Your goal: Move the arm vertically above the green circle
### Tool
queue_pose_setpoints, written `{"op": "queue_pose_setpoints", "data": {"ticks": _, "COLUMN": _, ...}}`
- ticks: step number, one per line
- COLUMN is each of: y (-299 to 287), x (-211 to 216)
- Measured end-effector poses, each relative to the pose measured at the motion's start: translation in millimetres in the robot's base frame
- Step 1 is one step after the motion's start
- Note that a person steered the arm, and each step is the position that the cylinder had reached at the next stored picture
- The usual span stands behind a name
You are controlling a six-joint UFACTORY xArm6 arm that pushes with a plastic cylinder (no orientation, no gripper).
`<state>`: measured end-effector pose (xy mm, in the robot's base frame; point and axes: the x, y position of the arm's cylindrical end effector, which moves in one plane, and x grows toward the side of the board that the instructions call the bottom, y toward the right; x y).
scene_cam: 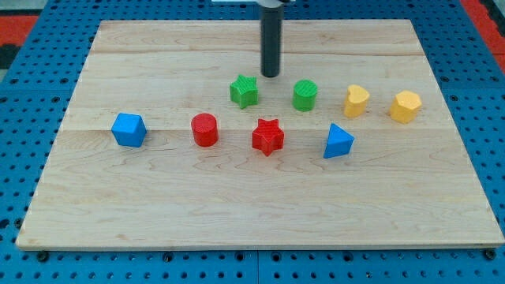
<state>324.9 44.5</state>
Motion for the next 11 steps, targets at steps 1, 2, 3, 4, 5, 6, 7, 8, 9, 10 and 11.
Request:
{"op": "queue_pose_setpoints", "data": {"ticks": 1, "y": 24, "x": 6}}
{"op": "queue_pose_setpoints", "data": {"ticks": 2, "y": 12, "x": 15}}
{"op": "queue_pose_setpoints", "data": {"ticks": 3, "y": 12, "x": 11}}
{"op": "queue_pose_setpoints", "data": {"ticks": 4, "y": 12, "x": 11}}
{"op": "queue_pose_setpoints", "data": {"ticks": 5, "y": 13, "x": 11}}
{"op": "queue_pose_setpoints", "data": {"ticks": 6, "y": 12, "x": 10}}
{"op": "queue_pose_setpoints", "data": {"ticks": 7, "y": 12, "x": 7}}
{"op": "queue_pose_setpoints", "data": {"ticks": 8, "y": 12, "x": 5}}
{"op": "queue_pose_setpoints", "data": {"ticks": 9, "y": 12, "x": -1}}
{"op": "queue_pose_setpoints", "data": {"ticks": 10, "y": 16, "x": -12}}
{"op": "queue_pose_setpoints", "data": {"ticks": 11, "y": 43, "x": -23}}
